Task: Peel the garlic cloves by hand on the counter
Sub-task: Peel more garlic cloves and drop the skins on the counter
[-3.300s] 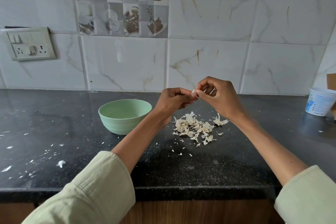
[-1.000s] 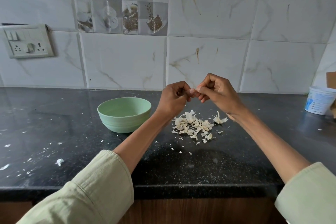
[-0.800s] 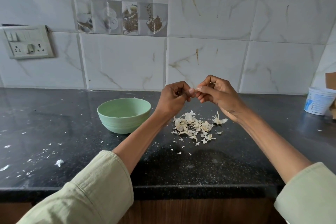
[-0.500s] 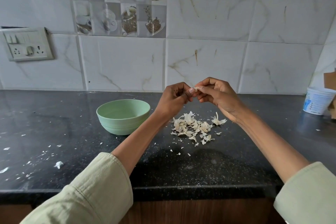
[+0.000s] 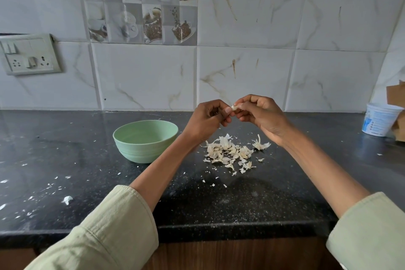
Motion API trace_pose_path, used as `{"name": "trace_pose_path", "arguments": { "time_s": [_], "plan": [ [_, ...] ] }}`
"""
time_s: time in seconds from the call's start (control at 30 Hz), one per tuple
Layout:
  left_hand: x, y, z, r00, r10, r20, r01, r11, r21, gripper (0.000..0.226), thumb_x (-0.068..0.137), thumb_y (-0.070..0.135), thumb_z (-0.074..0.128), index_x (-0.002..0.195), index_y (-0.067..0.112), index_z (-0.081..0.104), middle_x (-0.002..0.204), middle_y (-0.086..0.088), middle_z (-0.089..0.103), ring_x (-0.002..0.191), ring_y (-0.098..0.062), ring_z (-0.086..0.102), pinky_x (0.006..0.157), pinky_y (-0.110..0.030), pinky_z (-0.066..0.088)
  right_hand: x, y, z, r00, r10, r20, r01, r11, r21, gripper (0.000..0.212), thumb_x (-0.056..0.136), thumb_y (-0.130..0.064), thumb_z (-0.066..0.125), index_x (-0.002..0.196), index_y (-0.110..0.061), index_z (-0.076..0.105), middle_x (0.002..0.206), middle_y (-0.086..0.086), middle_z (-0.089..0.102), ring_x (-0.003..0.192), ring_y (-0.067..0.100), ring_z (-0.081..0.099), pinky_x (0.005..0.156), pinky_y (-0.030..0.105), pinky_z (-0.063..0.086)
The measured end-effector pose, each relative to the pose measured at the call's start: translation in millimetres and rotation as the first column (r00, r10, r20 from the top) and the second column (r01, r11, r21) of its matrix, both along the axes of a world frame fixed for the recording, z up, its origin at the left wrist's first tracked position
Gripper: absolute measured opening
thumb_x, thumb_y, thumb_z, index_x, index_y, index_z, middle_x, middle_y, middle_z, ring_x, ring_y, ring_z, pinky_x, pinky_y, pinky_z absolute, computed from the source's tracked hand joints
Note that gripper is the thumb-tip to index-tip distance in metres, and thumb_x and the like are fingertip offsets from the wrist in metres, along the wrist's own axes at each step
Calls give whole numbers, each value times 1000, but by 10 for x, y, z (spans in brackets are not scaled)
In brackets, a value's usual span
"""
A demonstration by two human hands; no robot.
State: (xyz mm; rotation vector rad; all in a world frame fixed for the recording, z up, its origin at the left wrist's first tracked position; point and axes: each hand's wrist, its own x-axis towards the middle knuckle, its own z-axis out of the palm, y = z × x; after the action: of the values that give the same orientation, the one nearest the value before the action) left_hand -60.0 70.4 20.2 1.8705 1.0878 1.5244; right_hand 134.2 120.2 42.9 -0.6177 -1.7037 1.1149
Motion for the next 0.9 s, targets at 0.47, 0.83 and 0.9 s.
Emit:
{"name": "trace_pose_path", "arguments": {
  "time_s": [0.47, 0.83, 0.9],
  "plan": [
    [32, -16, -14, 997, 78, -29, -78, 997, -4, 16, 106, 12, 60, 96, 6, 71, 87, -16, 75, 71, -14, 66, 63, -14, 48, -9, 0, -4, 995, 92, -29, -93, 996, -14, 24, 97, -3, 70, 121, 2, 74, 104, 14, 76, 94, 17, 72, 88, 25, 61],
    [18, -57, 7, 984, 174, 48, -173, 985, -20, 22, 109, 15, 55, 100, 1, 69, 89, -16, 76, 69, -14, 66, 61, -17, 48, 3, 14, -11, 997, 81, 9, -81, 997, -1, 25, 96, -1, 71, 120, 2, 75, 117, 25, 73, 96, 20, 71, 88, 26, 60],
    [-4, -77, 25, 982, 185, 33, -184, 982, -32, 23, 108, 17, 56, 98, 2, 70, 87, -15, 76, 68, -14, 66, 61, -19, 48, 13, 20, -6, 996, 86, -3, -86, 996, -16, 25, 97, 0, 69, 122, 2, 73, 112, 22, 74, 94, 19, 71, 87, 26, 61]
  ]
}}
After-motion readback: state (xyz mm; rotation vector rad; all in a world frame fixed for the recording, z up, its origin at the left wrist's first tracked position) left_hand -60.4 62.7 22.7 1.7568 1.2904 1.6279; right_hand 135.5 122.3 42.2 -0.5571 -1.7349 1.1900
